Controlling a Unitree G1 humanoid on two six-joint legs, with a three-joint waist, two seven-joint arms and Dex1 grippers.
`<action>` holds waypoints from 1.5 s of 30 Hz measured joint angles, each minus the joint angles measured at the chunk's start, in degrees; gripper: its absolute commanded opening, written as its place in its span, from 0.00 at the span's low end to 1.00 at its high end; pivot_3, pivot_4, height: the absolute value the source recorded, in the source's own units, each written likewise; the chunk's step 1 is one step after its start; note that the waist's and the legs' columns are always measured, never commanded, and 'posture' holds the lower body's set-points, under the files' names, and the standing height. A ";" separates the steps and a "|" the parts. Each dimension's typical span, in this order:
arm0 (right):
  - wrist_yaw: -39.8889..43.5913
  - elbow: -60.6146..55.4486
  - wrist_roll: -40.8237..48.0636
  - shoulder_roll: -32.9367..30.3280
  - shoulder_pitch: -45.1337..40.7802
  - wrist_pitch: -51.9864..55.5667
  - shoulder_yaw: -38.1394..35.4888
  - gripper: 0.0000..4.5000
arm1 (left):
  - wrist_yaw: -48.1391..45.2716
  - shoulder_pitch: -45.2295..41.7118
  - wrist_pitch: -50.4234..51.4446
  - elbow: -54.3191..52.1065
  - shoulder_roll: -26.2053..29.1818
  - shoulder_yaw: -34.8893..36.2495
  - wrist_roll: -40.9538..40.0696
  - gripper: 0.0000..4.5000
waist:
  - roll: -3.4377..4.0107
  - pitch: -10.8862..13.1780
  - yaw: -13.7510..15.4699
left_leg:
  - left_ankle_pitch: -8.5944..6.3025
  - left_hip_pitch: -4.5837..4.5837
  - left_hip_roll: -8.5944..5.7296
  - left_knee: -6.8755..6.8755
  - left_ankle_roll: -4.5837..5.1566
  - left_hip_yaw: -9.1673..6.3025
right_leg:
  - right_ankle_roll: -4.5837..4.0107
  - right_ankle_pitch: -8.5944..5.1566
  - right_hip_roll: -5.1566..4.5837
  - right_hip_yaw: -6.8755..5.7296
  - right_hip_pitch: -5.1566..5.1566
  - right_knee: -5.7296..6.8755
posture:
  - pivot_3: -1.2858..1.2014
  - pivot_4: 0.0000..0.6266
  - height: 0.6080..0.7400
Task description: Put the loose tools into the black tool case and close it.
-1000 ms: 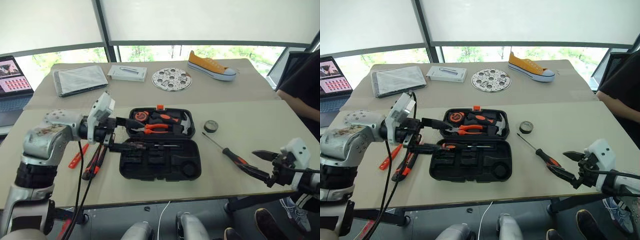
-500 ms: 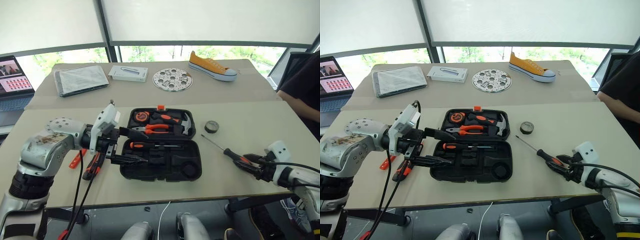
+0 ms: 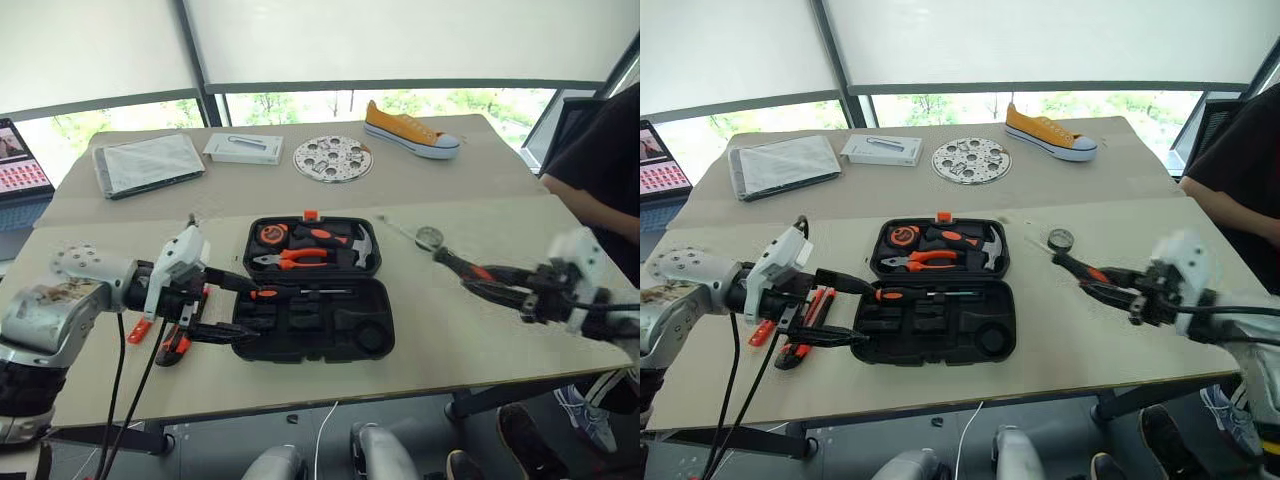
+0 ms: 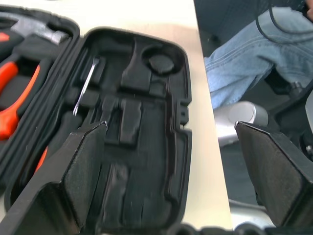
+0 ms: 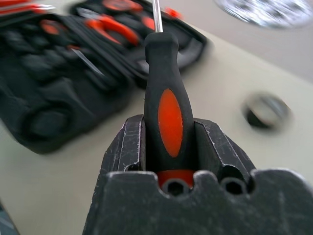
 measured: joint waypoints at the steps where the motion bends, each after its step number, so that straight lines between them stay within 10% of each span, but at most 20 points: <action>1: 0.69 -0.32 -0.16 0.30 -1.44 -0.01 2.24 0.23 | 0.00 0.19 0.00 -0.06 0.08 0.08 -0.01 1.00 | -0.01 0.01 0.18 | 0.00 -0.04 -0.01 0.01 0.01 -0.01 | 0.00 0.00 -0.01 -0.03 -0.02 0.00 | 0.52 0.24 0.98; 10: 4.50 9.65 -19.15 9.44 -20.45 -9.34 28.73 0.23 | 1.67 1.70 -1.17 -1.77 0.75 1.46 0.27 1.00 | -0.02 0.01 0.63 | 0.01 -0.55 -0.18 0.10 0.01 0.00 | -0.04 0.04 -0.09 -0.11 -0.62 0.05 | 0.52 0.24 0.98; 21: 6.26 15.01 -26.13 11.57 -22.41 -13.84 32.26 0.23 | 3.43 2.00 -1.18 -2.63 0.74 1.46 0.20 1.00 | -0.02 0.01 0.20 | 0.03 -0.58 -0.18 0.10 -0.04 0.01 | -0.08 0.04 -0.06 -0.11 -0.69 0.07 | 0.52 0.24 0.98; 28: 7.07 10.82 -21.74 14.13 -22.36 -7.75 30.29 0.79 | 3.57 1.98 -1.70 -2.63 0.64 1.44 0.19 1.00 | -0.02 0.01 0.06 | 0.05 -0.58 -0.15 0.11 -0.06 0.00 | -0.11 0.06 -0.05 -0.10 -0.69 0.09 | 0.52 0.24 0.98; 32: 5.71 8.59 -19.56 15.22 -23.41 -3.79 28.88 0.85 | 3.61 1.90 -2.03 -2.59 0.28 1.22 0.26 1.00 | -0.02 0.01 0.04 | 0.05 -0.58 -0.17 0.11 -0.06 0.01 | -0.11 0.06 -0.06 -0.10 -0.69 0.08 | 0.52 0.24 0.98; 45: 1.43 11.54 -22.65 21.24 -23.78 -2.32 32.34 0.00 | 4.26 1.69 -2.22 -2.23 -0.37 0.42 0.90 1.00 | -0.02 0.01 -0.04 | 0.05 -0.57 -0.18 0.10 -0.06 0.01 | -0.12 0.06 -0.04 -0.12 -0.71 0.10 | 0.52 0.24 0.98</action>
